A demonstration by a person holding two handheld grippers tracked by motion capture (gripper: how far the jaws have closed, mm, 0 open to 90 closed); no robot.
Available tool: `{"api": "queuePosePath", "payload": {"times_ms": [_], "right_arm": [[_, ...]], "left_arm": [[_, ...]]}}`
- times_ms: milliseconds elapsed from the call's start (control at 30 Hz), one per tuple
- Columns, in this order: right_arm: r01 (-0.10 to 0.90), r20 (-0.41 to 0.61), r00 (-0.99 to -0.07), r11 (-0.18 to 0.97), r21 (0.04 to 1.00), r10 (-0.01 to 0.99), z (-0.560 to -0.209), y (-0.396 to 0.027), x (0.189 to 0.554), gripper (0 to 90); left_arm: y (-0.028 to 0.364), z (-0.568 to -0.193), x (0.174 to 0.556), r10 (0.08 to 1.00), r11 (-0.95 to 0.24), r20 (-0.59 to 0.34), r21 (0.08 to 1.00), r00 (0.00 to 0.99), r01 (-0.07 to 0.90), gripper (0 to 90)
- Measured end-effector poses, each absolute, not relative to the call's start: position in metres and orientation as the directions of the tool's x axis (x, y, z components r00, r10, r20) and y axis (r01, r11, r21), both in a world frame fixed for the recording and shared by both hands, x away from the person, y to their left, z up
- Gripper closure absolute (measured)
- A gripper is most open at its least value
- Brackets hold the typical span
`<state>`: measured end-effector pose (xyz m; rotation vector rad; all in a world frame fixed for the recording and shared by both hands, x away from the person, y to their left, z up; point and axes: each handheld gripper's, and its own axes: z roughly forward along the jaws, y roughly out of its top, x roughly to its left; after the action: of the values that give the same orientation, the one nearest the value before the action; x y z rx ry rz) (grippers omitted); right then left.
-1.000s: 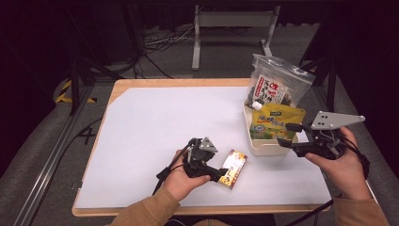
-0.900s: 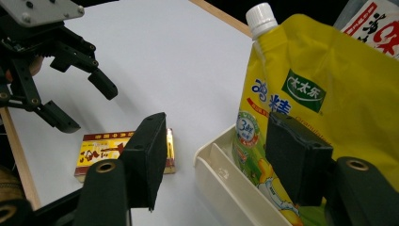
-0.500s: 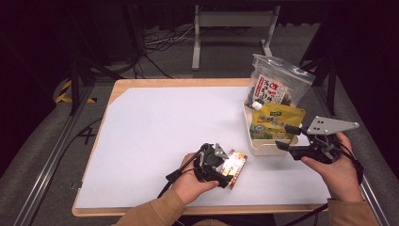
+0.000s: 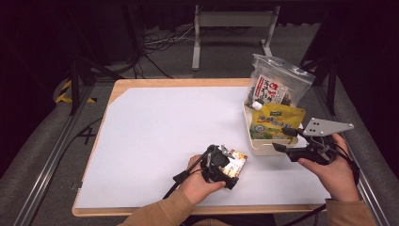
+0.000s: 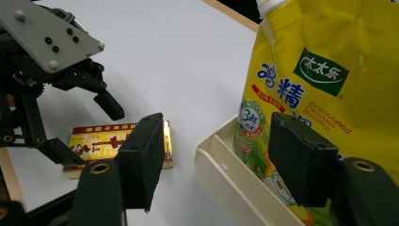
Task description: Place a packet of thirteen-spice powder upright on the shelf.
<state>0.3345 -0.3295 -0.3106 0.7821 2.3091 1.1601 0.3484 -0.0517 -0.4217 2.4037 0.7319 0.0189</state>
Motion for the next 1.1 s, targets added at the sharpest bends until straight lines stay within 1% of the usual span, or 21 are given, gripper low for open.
{"api": "queuePosePath", "payload": {"times_ms": [133,467,600,733,967,1100], "right_arm": [[0.29,-0.128,-0.747,0.492,0.821,0.653,-0.312,-0.328,0.335,36.8],[0.295,-0.127,-0.747,0.496,0.817,0.652,-0.315,-0.327,0.336,36.6],[0.292,-0.129,-0.748,0.497,0.817,0.651,-0.314,-0.327,0.335,36.6],[0.292,-0.128,-0.748,0.496,0.818,0.651,-0.314,-0.327,0.335,36.6],[0.292,-0.126,-0.751,0.498,0.817,0.648,-0.315,-0.326,0.336,36.6],[0.292,-0.125,-0.752,0.497,0.817,0.647,-0.315,-0.326,0.336,36.6]], "left_arm": [[-0.06,-0.427,0.347,0.525,-0.674,-0.133,0.539,0.841,0.506,15.4],[-0.064,-0.432,0.349,0.528,-0.687,-0.125,0.518,0.84,0.509,13.8],[-0.061,-0.43,0.35,0.524,-0.695,-0.128,0.506,0.842,0.51,18.1],[-0.058,-0.428,0.351,0.532,-0.691,-0.139,0.499,0.835,0.523,25.8],[-0.056,-0.426,0.351,0.535,-0.693,-0.138,0.493,0.834,0.526,30.3],[-0.056,-0.425,0.35,0.525,-0.706,-0.111,0.498,0.844,0.505,31.5]]}}
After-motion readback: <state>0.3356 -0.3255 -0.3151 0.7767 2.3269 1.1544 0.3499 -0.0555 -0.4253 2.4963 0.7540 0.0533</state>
